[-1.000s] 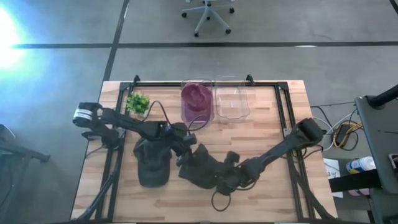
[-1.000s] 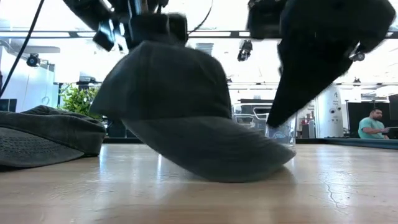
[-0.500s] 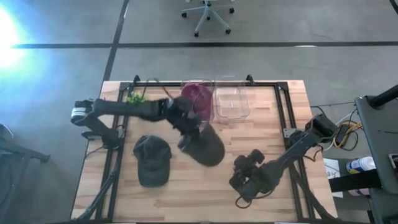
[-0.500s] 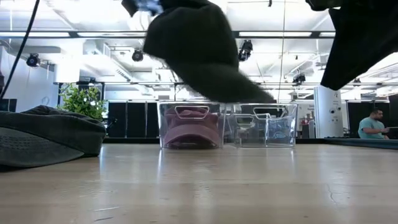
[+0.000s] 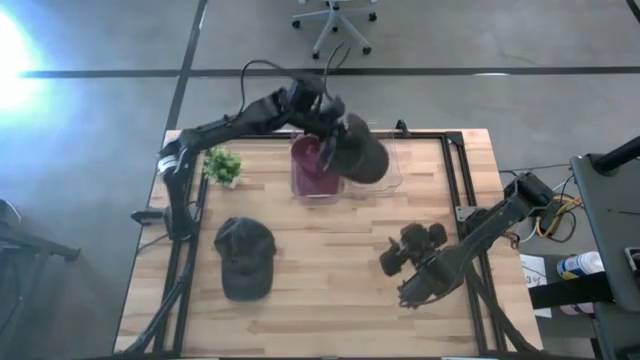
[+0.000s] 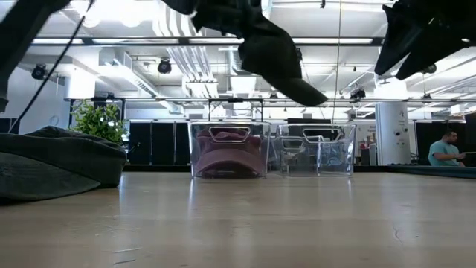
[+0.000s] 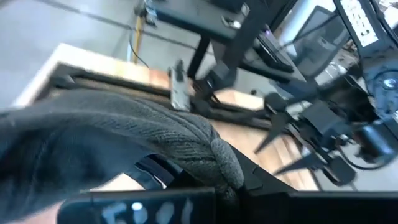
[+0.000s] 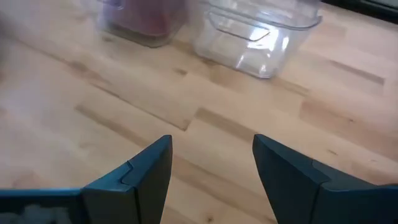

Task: Pick & Place hat
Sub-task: Put the right black cap into the right transparent bin

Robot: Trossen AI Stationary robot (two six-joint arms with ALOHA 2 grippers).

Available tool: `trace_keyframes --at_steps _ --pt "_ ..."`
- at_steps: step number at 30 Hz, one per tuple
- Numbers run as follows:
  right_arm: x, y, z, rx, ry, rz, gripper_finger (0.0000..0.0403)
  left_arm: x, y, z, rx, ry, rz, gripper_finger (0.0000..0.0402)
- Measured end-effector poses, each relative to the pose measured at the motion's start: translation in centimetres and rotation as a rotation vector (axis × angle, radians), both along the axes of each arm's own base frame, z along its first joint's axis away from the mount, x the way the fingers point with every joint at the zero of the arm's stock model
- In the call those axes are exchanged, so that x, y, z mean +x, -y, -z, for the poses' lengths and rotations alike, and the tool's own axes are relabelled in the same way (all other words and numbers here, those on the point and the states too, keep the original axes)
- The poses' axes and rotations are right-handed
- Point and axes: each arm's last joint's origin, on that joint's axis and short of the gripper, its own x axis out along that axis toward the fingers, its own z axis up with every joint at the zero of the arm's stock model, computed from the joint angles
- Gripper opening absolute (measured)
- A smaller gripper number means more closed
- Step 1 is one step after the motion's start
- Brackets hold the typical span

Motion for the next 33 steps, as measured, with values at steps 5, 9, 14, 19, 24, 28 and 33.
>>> trace_keyframes --at_steps 5,9,14,19,24,28,33 --pt "-1.3 2.1 -0.6 0.023 -0.028 0.005 0.0219 2.1 -3.4 -0.1 0.106 -0.003 0.0 0.0001" --pt "-2.1 3.8 -0.6 0.023 -0.039 0.025 0.0219 3.6 -5.5 0.9 0.211 -0.041 0.027 0.0001" --pt "-3.0 5.2 -0.5 0.057 -0.016 0.088 0.0219 4.0 -6.9 4.4 0.297 -0.081 0.064 0.0001" --pt "-3.4 5.9 -0.1 0.089 -0.035 0.126 0.0219 4.1 -6.7 7.0 0.283 -0.133 0.119 0.0001" --pt "-3.3 6.2 -0.1 0.111 -0.046 0.149 0.0219 4.7 -4.7 9.6 0.161 -0.14 0.269 0.0001" --pt "-3.1 6.4 -0.1 0.112 -0.052 0.147 0.0219 4.5 -3.2 11.1 0.046 -0.199 0.354 0.0001" --pt "-3.0 6.5 -0.1 0.118 -0.045 0.148 0.0219 4.4 -2.3 11.3 -0.006 -0.231 0.399 0.0001"
